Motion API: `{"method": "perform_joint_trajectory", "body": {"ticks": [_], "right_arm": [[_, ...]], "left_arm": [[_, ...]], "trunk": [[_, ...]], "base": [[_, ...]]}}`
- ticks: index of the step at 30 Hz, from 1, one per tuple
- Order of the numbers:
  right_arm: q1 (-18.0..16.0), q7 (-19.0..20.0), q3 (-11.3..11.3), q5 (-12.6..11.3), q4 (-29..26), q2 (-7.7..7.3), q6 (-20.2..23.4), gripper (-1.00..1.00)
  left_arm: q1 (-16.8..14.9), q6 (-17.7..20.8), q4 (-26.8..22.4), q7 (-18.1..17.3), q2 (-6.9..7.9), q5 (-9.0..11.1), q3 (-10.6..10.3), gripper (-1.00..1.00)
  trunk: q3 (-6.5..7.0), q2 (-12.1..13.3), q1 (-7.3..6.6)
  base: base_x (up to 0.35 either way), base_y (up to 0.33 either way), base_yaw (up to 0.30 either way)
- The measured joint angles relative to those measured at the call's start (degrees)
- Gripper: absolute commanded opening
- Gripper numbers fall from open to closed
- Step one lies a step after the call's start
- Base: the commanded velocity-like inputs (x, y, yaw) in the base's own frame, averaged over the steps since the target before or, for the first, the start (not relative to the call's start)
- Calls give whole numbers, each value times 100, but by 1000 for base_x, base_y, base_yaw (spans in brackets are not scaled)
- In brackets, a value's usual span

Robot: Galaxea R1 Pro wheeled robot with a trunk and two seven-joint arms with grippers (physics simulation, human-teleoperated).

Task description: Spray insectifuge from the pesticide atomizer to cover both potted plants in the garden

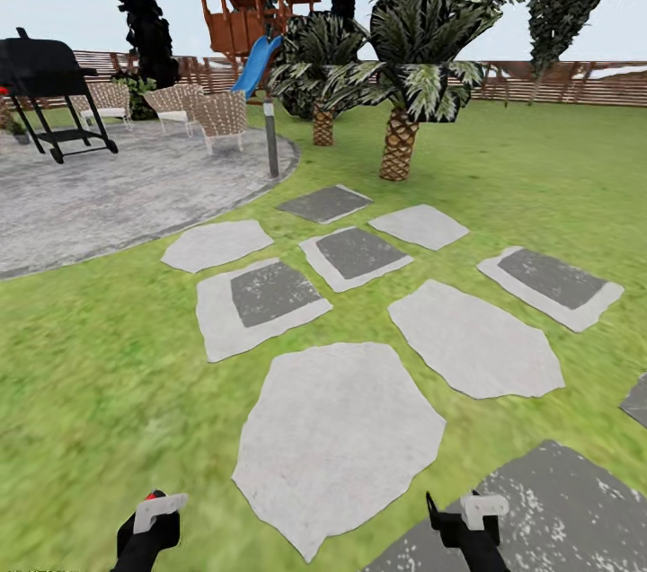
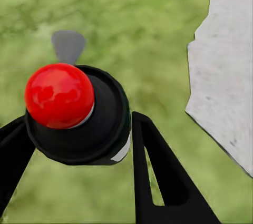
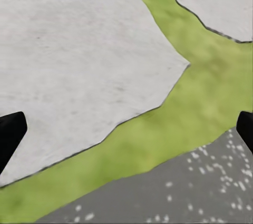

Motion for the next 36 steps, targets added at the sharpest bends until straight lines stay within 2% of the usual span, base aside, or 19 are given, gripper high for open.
{"method": "perform_joint_trajectory", "body": {"ticks": [14,36], "right_arm": [[-3,0,8,-4,0,14,0,100],[-2,16,8,-5,-13,8,1,100]], "left_arm": [[3,-4,8,0,-7,-23,-5,-100],[1,-9,13,1,-5,-23,-7,-100]], "trunk": [[0,0,-1],[0,0,-1]], "base": [[270,178,269],[336,5,14]]}}
